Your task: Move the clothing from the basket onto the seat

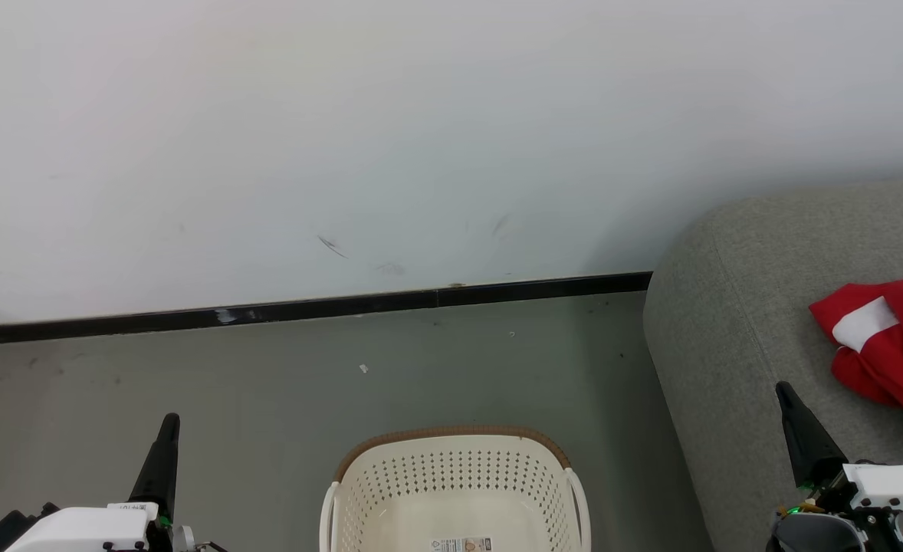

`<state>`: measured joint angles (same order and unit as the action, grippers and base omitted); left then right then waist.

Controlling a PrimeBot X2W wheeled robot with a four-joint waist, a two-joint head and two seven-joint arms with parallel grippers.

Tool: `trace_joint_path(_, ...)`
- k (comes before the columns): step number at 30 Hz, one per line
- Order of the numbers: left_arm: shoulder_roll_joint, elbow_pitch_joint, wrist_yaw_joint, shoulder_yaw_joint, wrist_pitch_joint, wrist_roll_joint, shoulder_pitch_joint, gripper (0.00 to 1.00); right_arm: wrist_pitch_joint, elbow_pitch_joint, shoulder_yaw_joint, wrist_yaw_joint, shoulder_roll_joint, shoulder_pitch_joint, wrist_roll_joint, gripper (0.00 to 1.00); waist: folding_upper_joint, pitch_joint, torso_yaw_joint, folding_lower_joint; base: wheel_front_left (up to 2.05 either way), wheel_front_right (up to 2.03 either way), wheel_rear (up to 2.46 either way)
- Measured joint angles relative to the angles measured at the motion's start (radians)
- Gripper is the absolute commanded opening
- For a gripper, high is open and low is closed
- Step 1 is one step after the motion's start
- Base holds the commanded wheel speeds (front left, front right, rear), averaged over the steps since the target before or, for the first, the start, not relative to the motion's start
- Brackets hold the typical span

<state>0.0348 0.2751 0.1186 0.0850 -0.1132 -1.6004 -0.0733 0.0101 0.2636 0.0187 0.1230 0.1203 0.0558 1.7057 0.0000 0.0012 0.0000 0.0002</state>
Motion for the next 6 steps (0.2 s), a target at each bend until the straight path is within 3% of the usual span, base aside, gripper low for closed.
trace_joint_path(6,0.0,0.0,0.0,0.0,0.0,0.0,0.0,0.0,0.0,0.0,0.001,0.0,0.0,0.0,0.0,0.0,0.0,0.0,0.0,0.0,0.0,0.0,0.0)
